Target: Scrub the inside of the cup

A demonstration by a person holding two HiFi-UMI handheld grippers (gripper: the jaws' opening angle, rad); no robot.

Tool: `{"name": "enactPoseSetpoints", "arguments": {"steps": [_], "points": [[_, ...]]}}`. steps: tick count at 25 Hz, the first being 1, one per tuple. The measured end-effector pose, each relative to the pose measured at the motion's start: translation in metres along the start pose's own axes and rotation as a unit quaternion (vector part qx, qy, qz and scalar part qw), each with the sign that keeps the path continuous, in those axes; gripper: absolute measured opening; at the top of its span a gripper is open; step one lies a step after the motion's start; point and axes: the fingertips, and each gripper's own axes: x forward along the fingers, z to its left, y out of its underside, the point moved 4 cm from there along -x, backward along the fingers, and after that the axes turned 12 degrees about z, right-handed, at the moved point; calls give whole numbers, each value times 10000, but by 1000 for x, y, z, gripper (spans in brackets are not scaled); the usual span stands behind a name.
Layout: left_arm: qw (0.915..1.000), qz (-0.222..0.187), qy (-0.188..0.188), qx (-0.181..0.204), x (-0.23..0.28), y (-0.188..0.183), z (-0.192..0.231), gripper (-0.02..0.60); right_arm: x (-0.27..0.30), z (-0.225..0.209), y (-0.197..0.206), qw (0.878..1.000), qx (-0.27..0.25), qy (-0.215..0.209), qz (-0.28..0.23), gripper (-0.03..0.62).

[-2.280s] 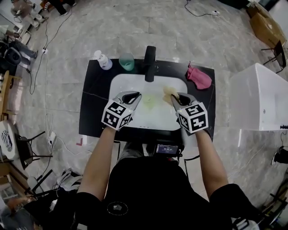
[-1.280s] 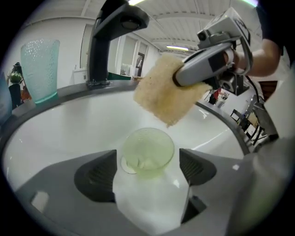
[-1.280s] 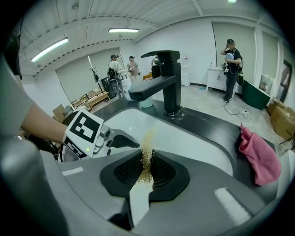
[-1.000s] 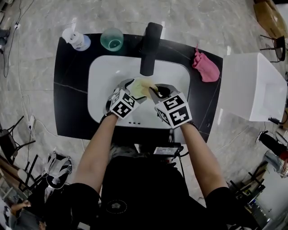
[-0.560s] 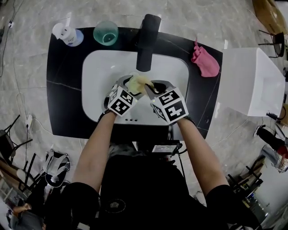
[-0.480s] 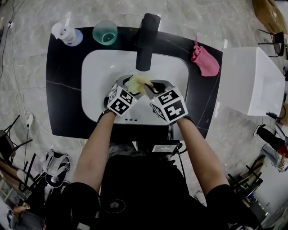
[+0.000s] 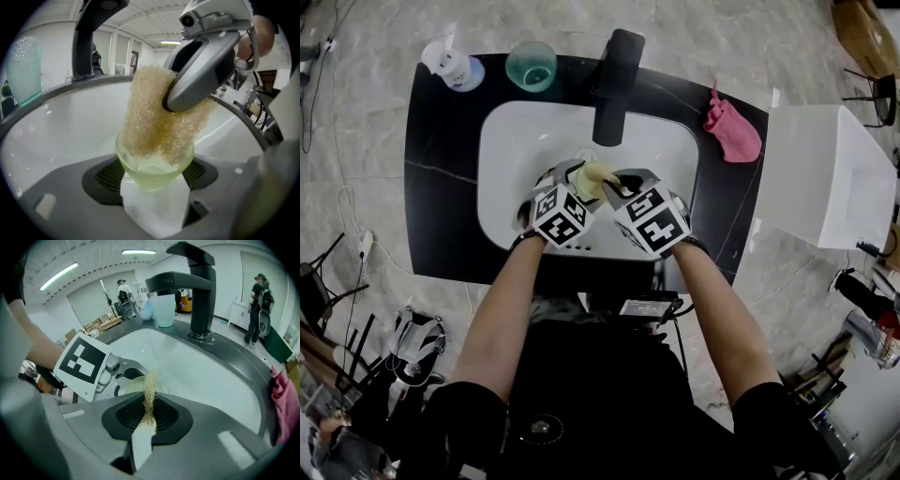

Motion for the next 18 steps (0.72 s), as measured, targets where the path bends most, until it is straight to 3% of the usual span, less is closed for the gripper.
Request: {"name": "enactPoseSetpoints", "arguments": {"steps": [11, 18], "points": [[9989, 105, -289, 344, -19, -4, -11, 368, 16, 11, 0, 9950, -879, 121, 453, 43], [9968, 166, -445, 647, -26, -8, -17, 368, 26, 20, 7, 9925, -1069, 96, 592, 43]]}}
